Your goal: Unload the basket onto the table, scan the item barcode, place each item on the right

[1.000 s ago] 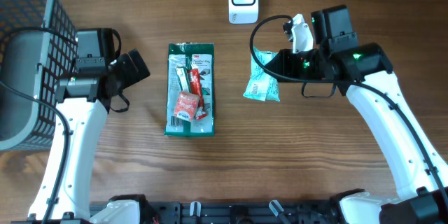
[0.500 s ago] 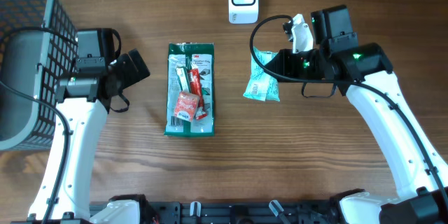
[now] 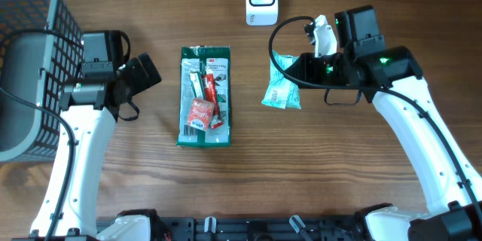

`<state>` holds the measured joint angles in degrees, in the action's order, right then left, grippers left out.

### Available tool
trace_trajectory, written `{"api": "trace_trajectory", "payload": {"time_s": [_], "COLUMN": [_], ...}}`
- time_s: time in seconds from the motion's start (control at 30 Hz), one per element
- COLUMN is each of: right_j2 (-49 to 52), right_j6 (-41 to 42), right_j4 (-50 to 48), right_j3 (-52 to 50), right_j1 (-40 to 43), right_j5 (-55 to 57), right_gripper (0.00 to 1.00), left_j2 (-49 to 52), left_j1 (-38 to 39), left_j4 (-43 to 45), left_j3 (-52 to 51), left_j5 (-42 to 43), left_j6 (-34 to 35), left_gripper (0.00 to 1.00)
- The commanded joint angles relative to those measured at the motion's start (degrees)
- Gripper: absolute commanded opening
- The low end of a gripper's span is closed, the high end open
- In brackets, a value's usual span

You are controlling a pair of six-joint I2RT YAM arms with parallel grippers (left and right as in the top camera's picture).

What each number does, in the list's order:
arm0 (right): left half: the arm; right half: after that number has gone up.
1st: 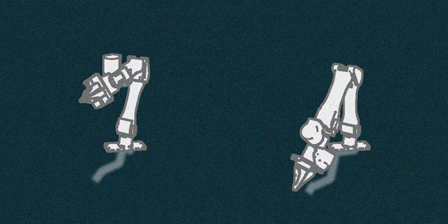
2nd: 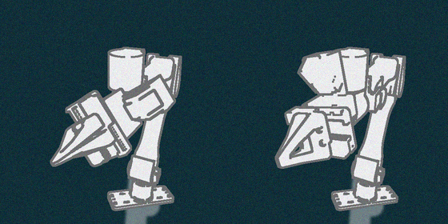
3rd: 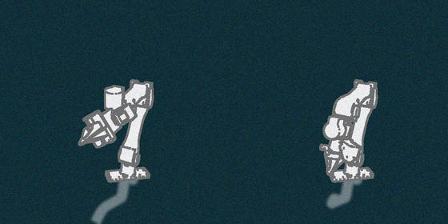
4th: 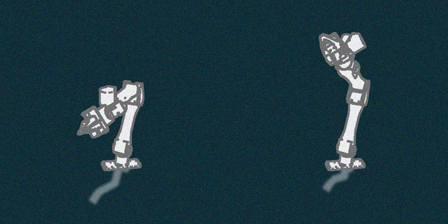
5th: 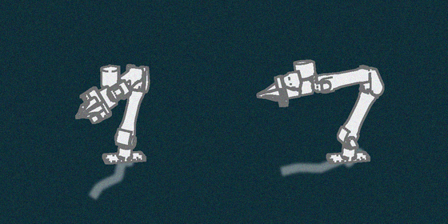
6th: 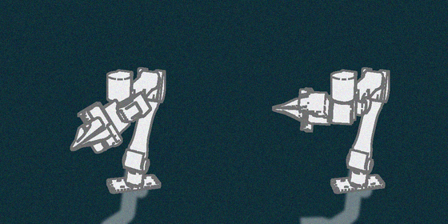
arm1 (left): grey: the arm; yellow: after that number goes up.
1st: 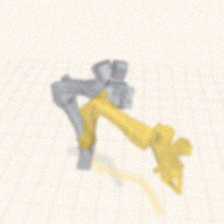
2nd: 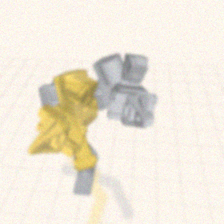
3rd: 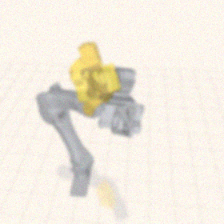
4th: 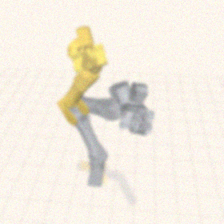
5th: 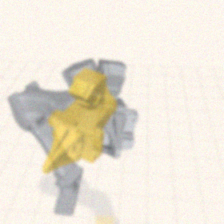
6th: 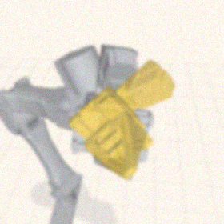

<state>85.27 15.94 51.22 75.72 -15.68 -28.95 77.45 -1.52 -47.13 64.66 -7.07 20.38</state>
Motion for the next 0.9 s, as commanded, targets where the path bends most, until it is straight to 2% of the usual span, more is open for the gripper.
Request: {"api": "trace_trajectory", "payload": {"time_s": [0.0, 0.43, 0.63, 0.77, 0.83, 0.87], "right_j2": [-0.72, -0.72, -0.74, -0.74, -0.76, -0.76], "right_j6": [-0.76, 1.18, 1.49, -3.15, -5.75, -4.7], "right_j4": [-0.11, -0.2, -0.63, -2.1, -3.93, -5.42], "right_j3": [0.04, 0.04, 1.22, 1.49, 1.55, 1.9], "right_j1": [0.02, 0.02, 0.02, 0.02, 0.02, 0.02], "right_j5": [-1.09, -1.14, -4.85, -12.09, -20.96, -28.83], "right_gripper": [0.05, 0.04, 0.04, 0.04, 0.04, 0.04], "left_j2": [0.13, 0.13, 0.13, 0.13, 0.13, 0.13], "left_j1": [-0.26, -0.26, -0.26, -0.26, -0.26, -0.26], "left_j4": [0.11, 0.11, 0.13, 0.13, 0.13, 0.11], "left_j3": [0.28, 0.28, 0.28, 0.28, 0.28, 0.28], "left_j5": [-0.52, -0.52, -0.5, -0.52, -0.5, -0.5], "left_j6": [-0.66, -0.63, -0.63, -0.63, -0.63, -0.66], "left_gripper": [1.0, 1.0, 1.0, 1.0, 1.0, 1.0]}}
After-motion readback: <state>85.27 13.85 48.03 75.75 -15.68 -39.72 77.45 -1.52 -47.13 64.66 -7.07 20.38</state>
